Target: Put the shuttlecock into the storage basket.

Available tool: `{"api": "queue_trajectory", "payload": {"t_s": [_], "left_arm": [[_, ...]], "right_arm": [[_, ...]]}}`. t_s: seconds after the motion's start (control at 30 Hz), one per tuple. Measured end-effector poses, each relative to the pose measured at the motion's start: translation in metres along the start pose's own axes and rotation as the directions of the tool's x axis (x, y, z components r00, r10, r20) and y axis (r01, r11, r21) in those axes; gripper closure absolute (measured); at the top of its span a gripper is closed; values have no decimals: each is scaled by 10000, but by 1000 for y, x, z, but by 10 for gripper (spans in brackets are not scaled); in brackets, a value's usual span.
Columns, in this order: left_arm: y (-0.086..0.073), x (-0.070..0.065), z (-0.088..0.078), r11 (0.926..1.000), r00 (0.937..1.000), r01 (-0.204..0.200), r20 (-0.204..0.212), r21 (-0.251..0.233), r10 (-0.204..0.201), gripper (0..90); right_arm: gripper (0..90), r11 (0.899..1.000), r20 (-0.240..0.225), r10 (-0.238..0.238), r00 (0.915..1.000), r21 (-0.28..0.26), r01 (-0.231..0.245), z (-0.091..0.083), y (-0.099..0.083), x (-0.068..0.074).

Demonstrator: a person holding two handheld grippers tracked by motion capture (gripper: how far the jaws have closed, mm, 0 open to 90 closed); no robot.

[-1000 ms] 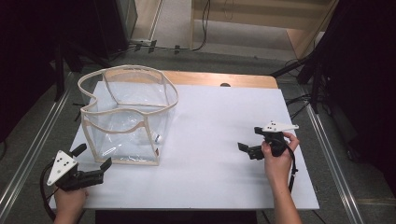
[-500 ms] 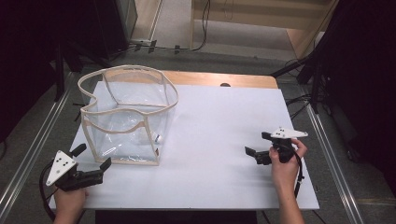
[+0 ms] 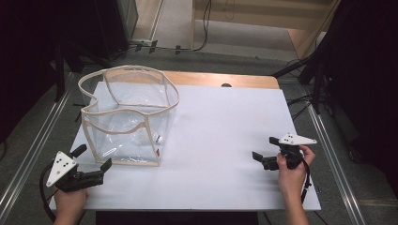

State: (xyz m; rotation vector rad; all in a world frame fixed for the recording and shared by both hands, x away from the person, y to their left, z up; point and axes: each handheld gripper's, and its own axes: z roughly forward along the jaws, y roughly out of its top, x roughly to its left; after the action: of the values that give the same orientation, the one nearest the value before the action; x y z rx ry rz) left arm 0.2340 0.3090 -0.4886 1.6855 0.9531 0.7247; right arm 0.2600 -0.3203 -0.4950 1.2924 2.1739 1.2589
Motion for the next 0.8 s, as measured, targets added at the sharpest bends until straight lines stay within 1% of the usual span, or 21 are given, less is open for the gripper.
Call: {"api": "queue_trajectory", "payload": {"t_s": [0.27, 0.37, 0.5, 0.63, 0.8], "left_arm": [[0, 0, 0, 10000, 10000, 36, -21, 14, -35, 0], [0, 1, 0, 10000, 10000, 31, -27, -6, -31, 0], [0, 2, -1, 10000, 10000, 89, 3, -34, -89, 0], [1, 3, 1, 9999, 9998, 165, 89, -17, -165, 0], [1, 5, 1, 9996, 9995, 299, 92, -22, -299, 0]], "right_arm": [[0, 9998, 143, 203, 9997, -91, -202, -11, -9, -6], [0, 9998, 205, 80, 9998, -197, -76, -15, -11, -7], [0, 9996, 326, 59, 9995, -286, -49, -19, -16, -9], [0, 9986, 406, 29, 9992, -527, -8, -23, -20, -11], [0, 9947, 555, 78, 9984, -1026, -21, -30, -22, -17]]}}
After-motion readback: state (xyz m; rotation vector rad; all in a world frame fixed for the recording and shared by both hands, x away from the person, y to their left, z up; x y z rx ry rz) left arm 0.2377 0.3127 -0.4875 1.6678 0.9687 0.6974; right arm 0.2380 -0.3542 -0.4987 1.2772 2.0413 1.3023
